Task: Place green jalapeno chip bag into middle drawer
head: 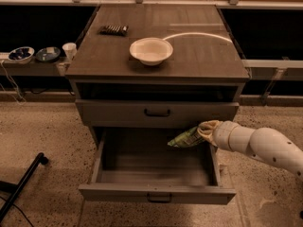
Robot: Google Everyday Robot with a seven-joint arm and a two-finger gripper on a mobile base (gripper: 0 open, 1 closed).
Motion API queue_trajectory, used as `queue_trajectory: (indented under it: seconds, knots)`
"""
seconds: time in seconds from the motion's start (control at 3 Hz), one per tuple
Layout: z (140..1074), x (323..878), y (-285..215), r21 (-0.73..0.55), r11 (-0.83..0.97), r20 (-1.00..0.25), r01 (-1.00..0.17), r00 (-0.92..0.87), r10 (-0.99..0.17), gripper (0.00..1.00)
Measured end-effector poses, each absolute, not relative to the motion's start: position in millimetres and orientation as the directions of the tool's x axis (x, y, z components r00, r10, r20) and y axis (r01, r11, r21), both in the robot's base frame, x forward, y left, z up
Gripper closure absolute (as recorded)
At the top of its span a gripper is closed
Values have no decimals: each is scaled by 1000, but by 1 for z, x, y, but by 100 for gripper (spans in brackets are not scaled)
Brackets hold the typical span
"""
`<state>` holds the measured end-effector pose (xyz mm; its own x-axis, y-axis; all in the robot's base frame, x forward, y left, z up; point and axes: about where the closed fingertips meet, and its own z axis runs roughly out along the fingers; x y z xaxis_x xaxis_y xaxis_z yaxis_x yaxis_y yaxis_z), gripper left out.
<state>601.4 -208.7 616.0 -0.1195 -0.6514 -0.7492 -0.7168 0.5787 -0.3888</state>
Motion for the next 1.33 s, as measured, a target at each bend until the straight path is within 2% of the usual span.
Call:
queue_trajectory:
  seconds: [0.33,0.67,1.0,1.33]
  knots:
    - [572,594,-173,-345,629,-798,-696,-135,-587,100]
    - [551,599,-150,-364,681,-833,-635,-106,-544,100]
    - [558,611,-160,-388,717,-839,-579,-101,-535,81]
    - [558,611,-160,-388,717,-839,-579,-101,-535,58]
